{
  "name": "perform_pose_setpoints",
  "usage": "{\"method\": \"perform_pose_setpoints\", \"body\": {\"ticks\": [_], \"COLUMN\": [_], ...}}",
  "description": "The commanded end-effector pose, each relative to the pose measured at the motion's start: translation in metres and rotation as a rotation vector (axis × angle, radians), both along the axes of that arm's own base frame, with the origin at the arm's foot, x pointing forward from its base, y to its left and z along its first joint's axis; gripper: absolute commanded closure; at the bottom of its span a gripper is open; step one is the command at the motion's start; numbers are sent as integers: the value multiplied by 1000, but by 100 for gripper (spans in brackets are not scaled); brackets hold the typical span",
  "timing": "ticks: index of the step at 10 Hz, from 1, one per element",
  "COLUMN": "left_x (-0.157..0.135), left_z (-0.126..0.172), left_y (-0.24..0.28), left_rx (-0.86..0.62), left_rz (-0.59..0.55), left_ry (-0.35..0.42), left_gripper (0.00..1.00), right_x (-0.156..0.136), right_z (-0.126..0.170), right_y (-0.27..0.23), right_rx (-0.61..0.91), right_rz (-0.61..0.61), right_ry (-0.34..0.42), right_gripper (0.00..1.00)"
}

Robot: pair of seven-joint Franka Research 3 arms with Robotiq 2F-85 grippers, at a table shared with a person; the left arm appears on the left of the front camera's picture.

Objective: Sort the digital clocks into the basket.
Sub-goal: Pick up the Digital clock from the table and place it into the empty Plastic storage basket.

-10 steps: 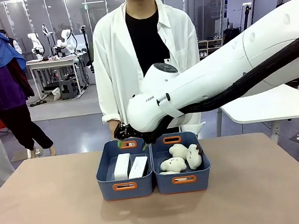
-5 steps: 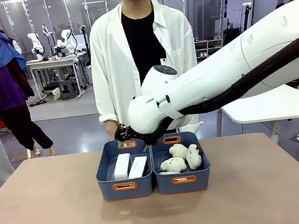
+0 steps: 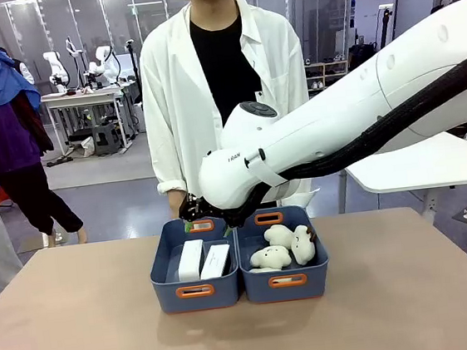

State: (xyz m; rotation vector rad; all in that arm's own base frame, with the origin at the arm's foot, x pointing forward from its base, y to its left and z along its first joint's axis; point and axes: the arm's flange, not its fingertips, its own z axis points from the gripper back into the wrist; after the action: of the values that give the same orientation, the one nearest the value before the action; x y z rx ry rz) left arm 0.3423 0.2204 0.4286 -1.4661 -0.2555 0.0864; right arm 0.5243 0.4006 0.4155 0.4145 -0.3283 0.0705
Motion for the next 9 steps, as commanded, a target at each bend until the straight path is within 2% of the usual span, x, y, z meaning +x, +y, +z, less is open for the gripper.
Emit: {"method": "perform_pose_setpoints", "body": {"ticks": [1,3,4,6,8,9], "left_x": [-4,-4,-4,-4,-4,-4], "left_z": [3,3,3,3,3,3], "left_y": [-1,-1,-1,-1,-1,-1], "left_rx": [17,17,17,17,17,17], "left_rz": [7,7,7,7,7,7], "left_ry": [18,18,18,18,18,18], "left_gripper": [0,0,0,0,0,0], "right_x": [0,0,-13,-48,-64,-69], "right_z": [0,0,39,98,115,119], "right_y": [1,0,-12,-63,-132,-180], "right_rx": [-2,0,43,194,406,544], "right_rz": [3,0,-13,-5,17,-9], "right_ry": [-3,0,25,150,262,321], "right_gripper": [0,0,0,0,0,0]}}
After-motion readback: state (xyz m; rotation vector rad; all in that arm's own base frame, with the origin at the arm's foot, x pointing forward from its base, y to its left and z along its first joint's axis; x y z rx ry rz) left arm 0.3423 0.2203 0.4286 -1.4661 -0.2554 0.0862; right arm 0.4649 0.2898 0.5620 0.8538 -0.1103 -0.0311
